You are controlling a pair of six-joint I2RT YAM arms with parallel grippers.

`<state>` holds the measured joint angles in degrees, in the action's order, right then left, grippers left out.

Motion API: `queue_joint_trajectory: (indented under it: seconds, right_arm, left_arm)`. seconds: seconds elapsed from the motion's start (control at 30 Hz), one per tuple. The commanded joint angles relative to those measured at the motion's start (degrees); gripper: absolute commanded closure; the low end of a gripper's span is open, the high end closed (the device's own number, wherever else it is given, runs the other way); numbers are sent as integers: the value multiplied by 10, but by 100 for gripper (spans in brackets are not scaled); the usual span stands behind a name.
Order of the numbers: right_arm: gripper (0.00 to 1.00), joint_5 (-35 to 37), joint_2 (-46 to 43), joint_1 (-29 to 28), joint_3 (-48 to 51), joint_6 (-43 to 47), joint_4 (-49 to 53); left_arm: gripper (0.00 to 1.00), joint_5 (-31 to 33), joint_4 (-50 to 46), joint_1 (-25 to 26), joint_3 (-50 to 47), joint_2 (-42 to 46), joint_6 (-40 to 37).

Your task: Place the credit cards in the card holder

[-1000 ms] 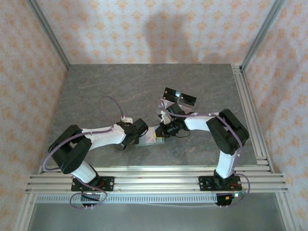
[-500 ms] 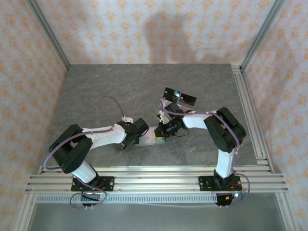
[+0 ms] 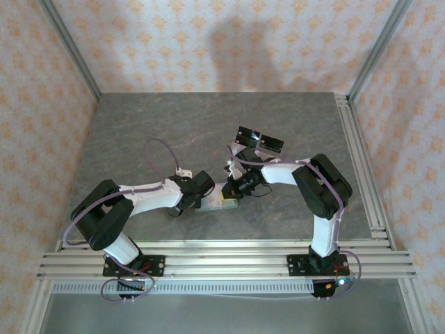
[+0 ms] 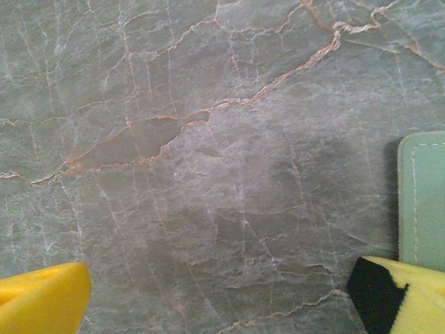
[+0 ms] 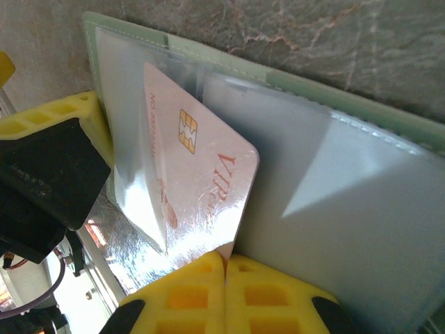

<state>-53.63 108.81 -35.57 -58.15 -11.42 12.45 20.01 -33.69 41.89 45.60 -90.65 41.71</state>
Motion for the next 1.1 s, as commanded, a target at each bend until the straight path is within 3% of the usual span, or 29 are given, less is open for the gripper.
queue_joint_trajectory:
  seconds: [0.0, 0.43, 1.07]
  right_arm:
    - [100, 8, -7, 1, 3, 16, 35]
    - [100, -4, -22, 9, -8, 26, 80]
    - [100, -9, 34, 6, -73, 53, 145]
  left_arm:
    - [0, -5, 25, -1, 3, -21, -4]
    - [0, -5, 26, 0, 10, -27, -9]
    - [0, -8, 30, -1, 13, -36, -12]
